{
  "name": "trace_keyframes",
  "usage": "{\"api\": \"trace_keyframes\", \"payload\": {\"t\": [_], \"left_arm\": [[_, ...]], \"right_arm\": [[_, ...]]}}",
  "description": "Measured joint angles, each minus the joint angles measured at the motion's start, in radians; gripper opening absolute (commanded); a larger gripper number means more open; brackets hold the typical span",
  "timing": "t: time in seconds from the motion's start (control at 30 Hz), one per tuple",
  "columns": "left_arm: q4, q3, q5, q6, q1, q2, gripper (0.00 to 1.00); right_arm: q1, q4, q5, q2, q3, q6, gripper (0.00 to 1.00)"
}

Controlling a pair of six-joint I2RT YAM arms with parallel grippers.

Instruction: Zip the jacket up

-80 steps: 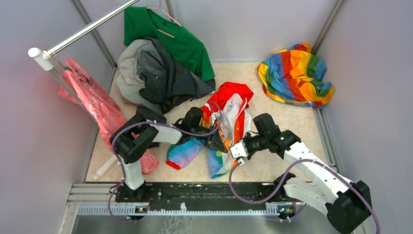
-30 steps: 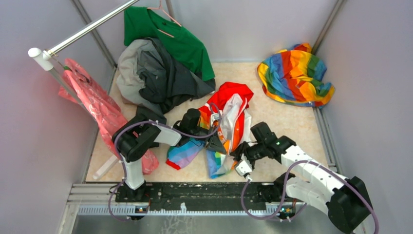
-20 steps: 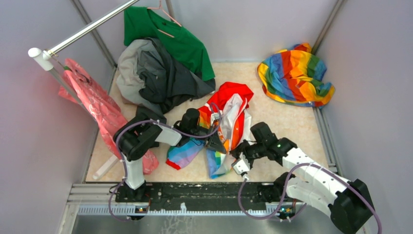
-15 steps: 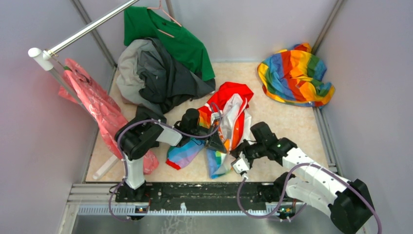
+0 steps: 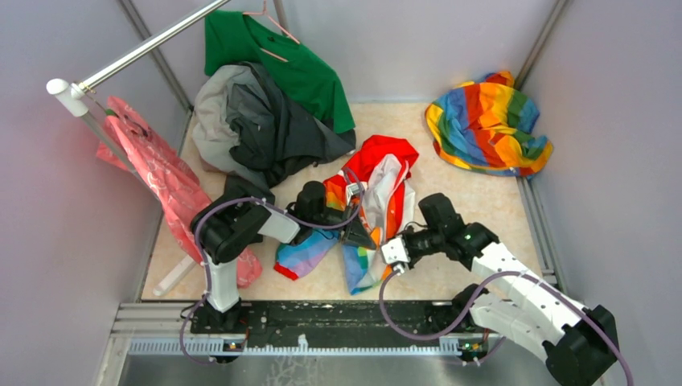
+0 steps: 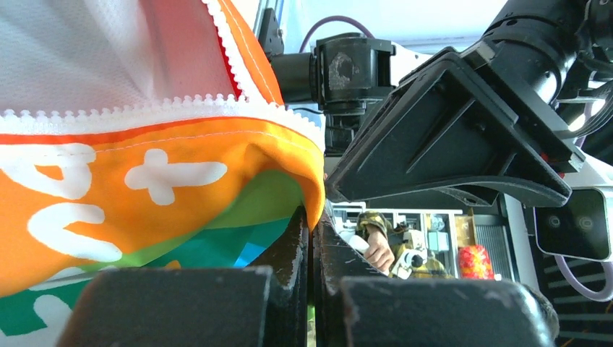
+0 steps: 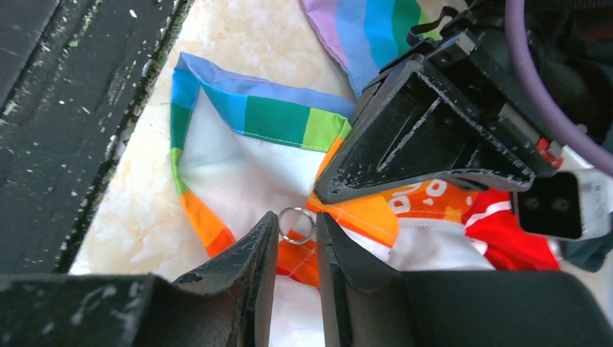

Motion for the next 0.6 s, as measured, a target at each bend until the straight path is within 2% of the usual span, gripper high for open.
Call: {"api": "trace_keyframes", "payload": {"t": [0.13,0.4,0.6], "left_arm": [[0.030,-0.008,-0.027,-0.010,0.000,0.000,0.00],[0.086,-0.010,-0.076,-0.041,0.001,0.000,0.00],[0.144,-0.023,-0.110,-0.087,0.001,0.000,0.00]], "right_arm": [[-0.003,-0.001,0.014,-0.001,0.000,0.080,0.29],[-0.015,0.005,0.079,-0.013,-0.002,0.156,0.45],[-0.021,0.042,0.150,-0.023,-0.008,0.209,0.51]]}}
